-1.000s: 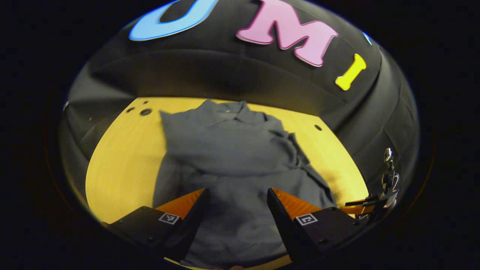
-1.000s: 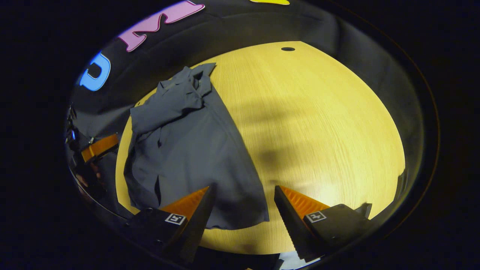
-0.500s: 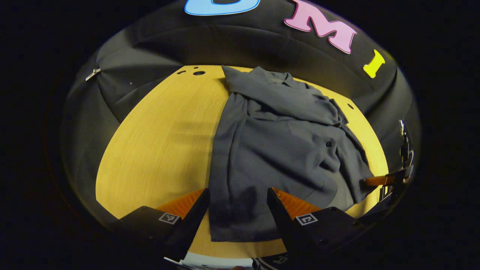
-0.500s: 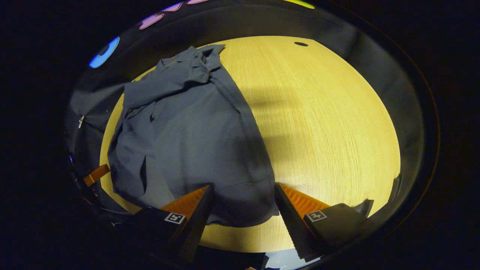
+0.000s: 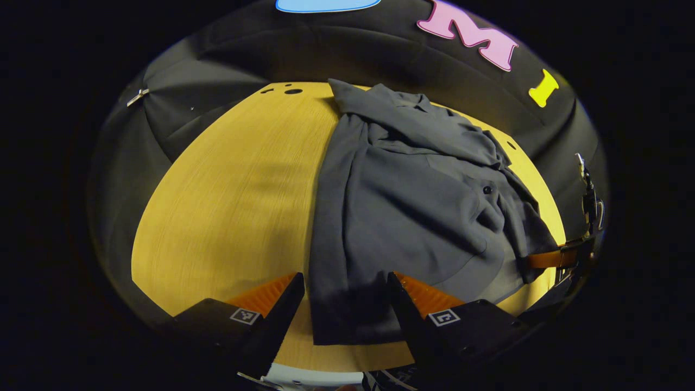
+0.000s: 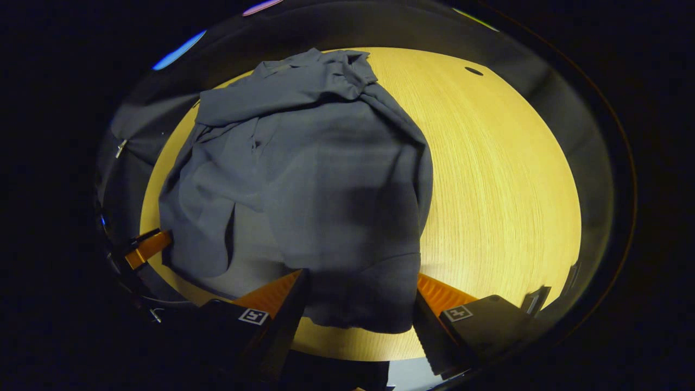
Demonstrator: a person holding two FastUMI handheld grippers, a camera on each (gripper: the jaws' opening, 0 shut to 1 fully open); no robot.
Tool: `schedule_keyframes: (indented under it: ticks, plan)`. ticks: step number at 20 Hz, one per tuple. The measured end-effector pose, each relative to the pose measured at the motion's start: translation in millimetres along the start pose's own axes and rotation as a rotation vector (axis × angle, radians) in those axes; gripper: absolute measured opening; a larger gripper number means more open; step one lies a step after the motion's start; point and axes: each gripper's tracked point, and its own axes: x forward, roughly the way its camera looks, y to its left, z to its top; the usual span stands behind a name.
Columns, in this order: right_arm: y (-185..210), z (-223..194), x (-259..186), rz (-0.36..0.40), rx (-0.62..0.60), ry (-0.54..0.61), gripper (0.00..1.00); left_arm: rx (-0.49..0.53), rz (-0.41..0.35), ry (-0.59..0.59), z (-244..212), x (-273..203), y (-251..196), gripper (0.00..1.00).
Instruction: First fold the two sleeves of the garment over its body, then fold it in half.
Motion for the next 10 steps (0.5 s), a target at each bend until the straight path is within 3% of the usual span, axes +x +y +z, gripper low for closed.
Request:
schedule_keyframes:
  ticks: [6, 7, 10]
  plan:
    - [1.5, 1.3, 3.3, -0.076, 0.052, -0.019, 0.98, 0.146, 0.050, -0.005, -6.9, 3.2, -7.0, 0.95]
    - [1.3, 1.8, 3.9, -0.080, 0.067, -0.025, 0.97, 0.158, 0.045, -0.005, -8.2, 3.5, -10.2, 1.00]
    - [4.6, 2.9, 2.5, -0.080, 0.086, -0.049, 0.93, 0.191, 0.013, -0.020, -8.0, 5.4, -13.8, 0.87]
